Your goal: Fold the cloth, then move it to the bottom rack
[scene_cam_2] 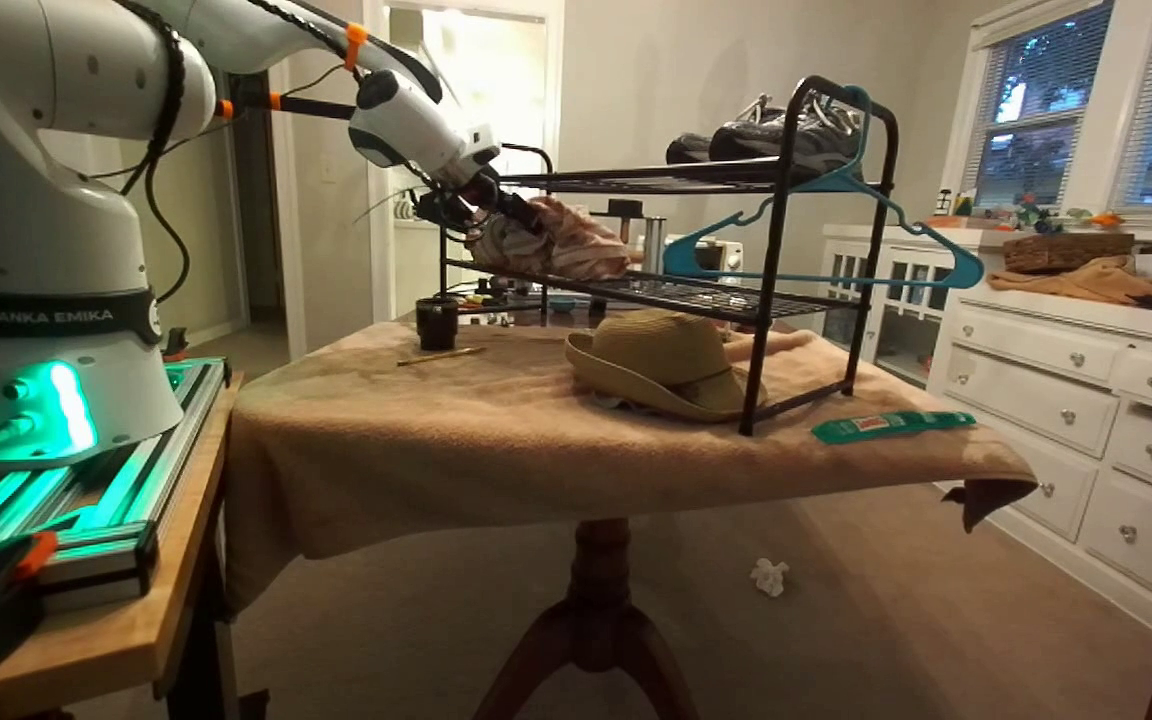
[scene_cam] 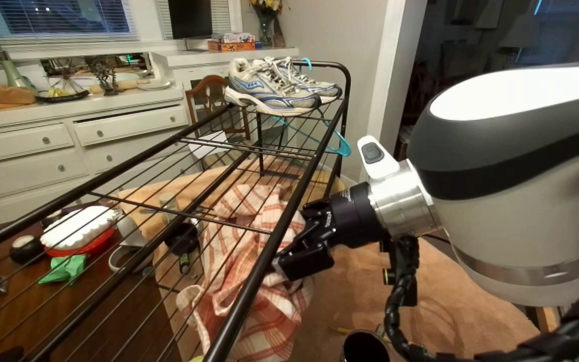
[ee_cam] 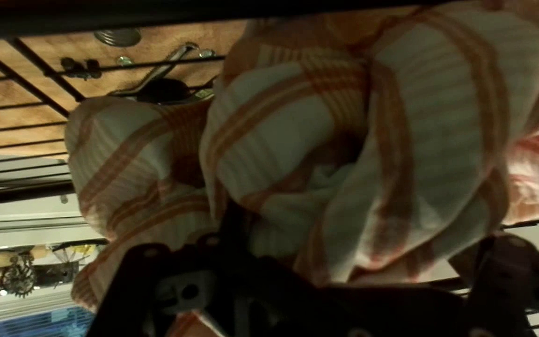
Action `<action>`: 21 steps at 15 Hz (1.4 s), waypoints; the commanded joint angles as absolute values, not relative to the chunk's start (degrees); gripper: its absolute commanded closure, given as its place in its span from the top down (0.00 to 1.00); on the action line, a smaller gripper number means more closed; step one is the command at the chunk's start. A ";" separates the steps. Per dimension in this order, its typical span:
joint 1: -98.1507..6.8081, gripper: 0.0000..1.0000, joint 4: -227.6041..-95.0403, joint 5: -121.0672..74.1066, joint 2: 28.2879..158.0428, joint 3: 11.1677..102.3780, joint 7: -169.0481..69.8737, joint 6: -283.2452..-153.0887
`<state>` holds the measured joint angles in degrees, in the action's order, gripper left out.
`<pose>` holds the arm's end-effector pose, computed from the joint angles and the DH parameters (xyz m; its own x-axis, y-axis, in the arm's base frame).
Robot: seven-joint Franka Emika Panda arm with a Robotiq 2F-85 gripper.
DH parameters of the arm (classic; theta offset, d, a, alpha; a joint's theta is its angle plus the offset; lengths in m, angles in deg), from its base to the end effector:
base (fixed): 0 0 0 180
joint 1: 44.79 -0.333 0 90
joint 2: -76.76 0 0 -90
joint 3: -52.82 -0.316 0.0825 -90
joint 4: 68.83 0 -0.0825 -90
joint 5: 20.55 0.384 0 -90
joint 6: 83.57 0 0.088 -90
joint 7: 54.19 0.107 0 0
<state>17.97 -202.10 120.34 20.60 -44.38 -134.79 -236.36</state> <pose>0.4319 0.2535 0.2980 0.5339 0.0727 0.8424 0.3125 -0.9427 -0.1166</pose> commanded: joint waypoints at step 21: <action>-3.32 1.00 -208.10 42.56 31.68 4.06 -90.78 -201.66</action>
<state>1.28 -210.53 53.83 27.65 -2.66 -100.12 -203.89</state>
